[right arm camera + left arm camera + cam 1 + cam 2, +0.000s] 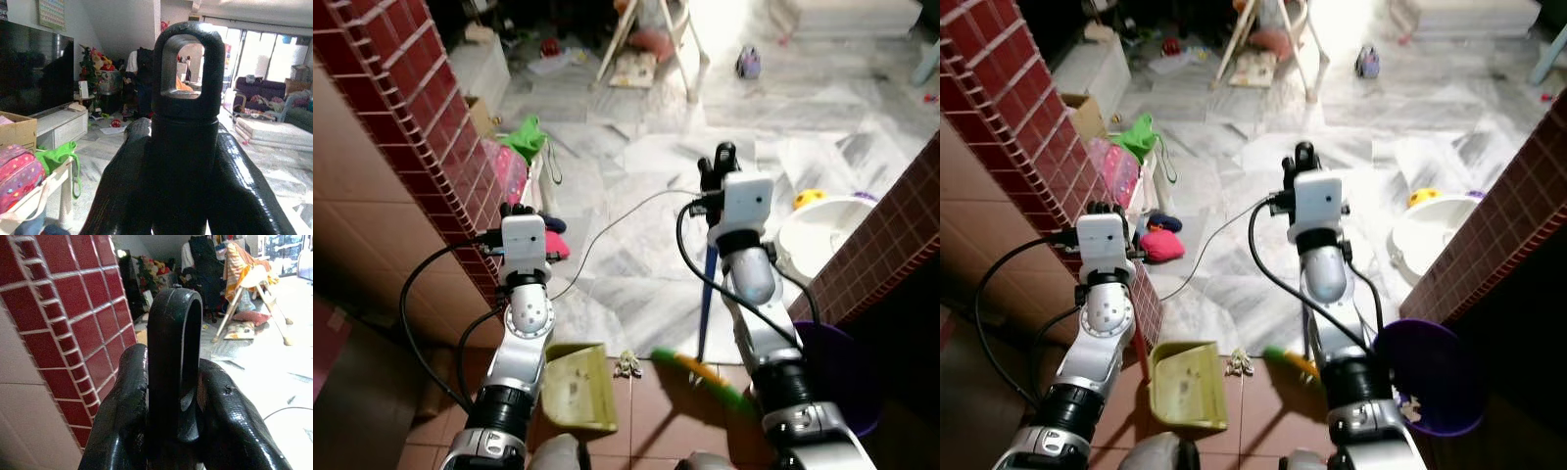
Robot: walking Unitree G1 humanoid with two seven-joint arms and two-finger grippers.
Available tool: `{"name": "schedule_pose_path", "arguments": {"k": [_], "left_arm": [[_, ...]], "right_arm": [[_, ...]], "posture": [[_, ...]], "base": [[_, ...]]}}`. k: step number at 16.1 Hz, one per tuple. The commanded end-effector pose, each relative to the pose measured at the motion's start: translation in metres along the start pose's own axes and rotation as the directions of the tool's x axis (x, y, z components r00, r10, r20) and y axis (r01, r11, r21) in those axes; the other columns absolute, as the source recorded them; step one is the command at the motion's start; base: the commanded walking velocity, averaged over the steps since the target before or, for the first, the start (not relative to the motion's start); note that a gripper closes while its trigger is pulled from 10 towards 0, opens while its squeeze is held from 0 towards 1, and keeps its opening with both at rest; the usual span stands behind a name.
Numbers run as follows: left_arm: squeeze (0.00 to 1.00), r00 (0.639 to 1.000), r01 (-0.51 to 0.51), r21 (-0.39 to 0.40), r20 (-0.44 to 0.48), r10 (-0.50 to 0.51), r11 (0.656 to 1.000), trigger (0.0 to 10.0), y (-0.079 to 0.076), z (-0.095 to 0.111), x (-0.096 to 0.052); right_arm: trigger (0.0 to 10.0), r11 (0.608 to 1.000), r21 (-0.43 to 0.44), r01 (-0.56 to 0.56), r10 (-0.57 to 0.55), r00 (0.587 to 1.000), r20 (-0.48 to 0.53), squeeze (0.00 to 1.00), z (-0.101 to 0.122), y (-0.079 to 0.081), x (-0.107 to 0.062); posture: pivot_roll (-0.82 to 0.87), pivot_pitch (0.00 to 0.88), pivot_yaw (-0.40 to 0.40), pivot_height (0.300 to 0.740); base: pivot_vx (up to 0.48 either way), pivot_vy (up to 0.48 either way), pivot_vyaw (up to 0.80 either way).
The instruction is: Sweep floor
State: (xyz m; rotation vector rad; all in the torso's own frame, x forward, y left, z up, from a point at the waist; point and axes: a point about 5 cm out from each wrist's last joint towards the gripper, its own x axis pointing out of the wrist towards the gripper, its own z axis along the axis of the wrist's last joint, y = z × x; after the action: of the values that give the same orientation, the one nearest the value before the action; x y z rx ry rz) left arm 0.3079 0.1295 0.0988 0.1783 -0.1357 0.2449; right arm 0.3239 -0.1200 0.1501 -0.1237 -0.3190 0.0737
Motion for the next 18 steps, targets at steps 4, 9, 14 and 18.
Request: {"name": "schedule_pose_path", "arguments": {"k": [4,9,14,18], "left_arm": [[0.0,0.998,-0.034,0.003,0.059,0.034,0.999,10.0,-0.003,0.012,0.009],[0.0,0.981,-0.18,0.05,0.082,0.175,0.982,10.0,0.006,0.016,0.019],[0.0,0.969,-0.247,0.048,0.046,0.245,0.968,10.0,-0.003,0.009,0.02],[0.0,0.974,-0.227,0.025,0.033,0.226,0.974,10.0,-0.015,0.01,0.023]], "right_arm": [[10.0,0.999,0.008,0.04,-0.04,0.999,-0.006,0.0,0.004,-0.013,-0.004],[10.0,0.994,-0.001,0.107,-0.107,0.994,-0.016,0.0,0.011,-0.032,0.01],[10.0,0.994,0.061,0.095,-0.095,0.995,0.002,0.0,0.024,-0.037,0.034],[10.0,0.979,0.142,0.149,-0.15,0.989,0.001,0.0,0.029,-0.037,0.05]], "posture": [[-0.12,0.0,0.028,0.74],[-0.12,0.082,0.009,0.74],[-0.15,0.144,-0.011,0.74],[-0.17,0.153,-0.013,0.74]], "base": [[0.0,0.0,0.0],[0.0,0.0,0.0],[0.0,0.0,0.0],[0.0,0.0,0.0]]}}
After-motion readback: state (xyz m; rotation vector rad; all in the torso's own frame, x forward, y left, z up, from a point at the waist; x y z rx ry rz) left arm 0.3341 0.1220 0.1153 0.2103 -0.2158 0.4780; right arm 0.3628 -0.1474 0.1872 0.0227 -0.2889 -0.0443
